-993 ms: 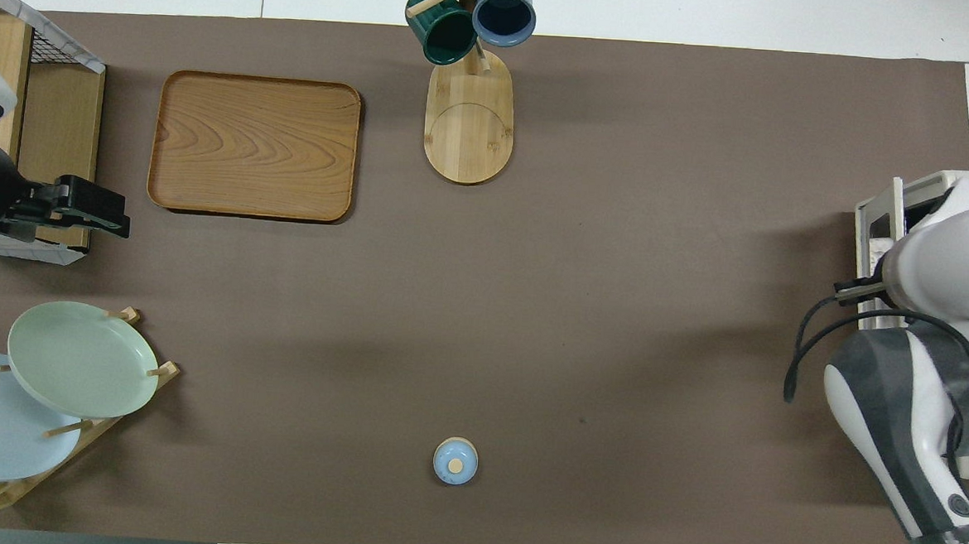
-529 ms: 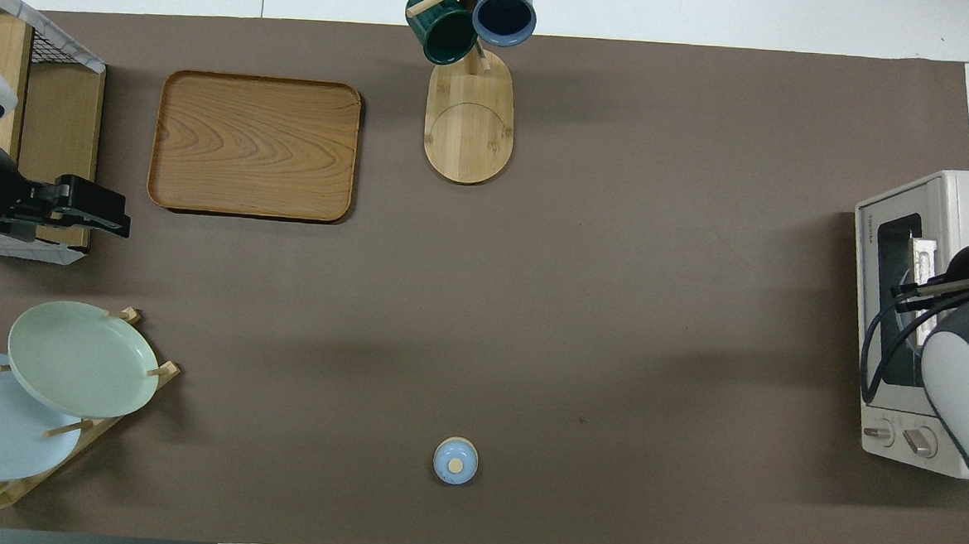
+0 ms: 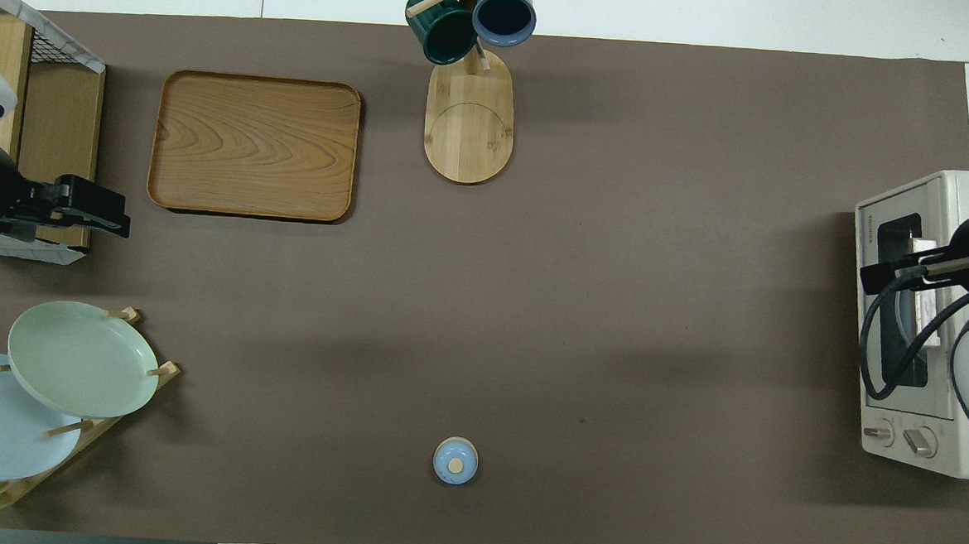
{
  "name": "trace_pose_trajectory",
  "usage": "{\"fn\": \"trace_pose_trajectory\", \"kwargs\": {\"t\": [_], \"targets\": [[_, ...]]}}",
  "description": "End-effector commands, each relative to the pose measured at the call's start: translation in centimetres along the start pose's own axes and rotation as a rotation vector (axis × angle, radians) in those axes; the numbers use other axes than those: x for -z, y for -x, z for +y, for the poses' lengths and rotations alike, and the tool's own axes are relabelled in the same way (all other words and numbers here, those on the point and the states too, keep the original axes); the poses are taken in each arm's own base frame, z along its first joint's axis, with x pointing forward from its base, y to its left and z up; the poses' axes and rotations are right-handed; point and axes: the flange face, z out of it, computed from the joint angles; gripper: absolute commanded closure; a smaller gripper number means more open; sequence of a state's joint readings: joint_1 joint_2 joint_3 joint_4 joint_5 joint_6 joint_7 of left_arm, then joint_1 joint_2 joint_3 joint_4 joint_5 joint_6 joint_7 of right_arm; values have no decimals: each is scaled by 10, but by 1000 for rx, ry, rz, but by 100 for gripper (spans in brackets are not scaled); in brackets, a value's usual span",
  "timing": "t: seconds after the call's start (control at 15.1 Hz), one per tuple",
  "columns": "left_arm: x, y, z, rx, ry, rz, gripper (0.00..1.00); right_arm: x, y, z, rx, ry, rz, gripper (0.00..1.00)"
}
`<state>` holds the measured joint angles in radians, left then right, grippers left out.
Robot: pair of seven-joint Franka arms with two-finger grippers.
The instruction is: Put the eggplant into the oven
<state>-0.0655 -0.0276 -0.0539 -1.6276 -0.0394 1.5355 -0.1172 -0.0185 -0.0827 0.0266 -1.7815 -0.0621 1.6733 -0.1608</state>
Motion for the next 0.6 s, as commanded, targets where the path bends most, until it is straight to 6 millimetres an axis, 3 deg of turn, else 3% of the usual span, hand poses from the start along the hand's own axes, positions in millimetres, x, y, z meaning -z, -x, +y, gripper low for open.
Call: {"fn": "trace_pose_trajectory", "kwargs": {"t": [0.0,0.2,0.26,0.53], "targets": [[2,1,-3,0,-20,-1,0,20,-14,1,-36,-42,-21,0],[2,1,-3,0,-20,-1,0,19,-11,-7,-52,-51,-54,0],[2,1,-3,1,-20,-1,0,24,-10,-20,-29,-46,-50,0],[2,1,-3,0,-20,-1,0,27,-12,-15,-37,-41,-28,0]]}}
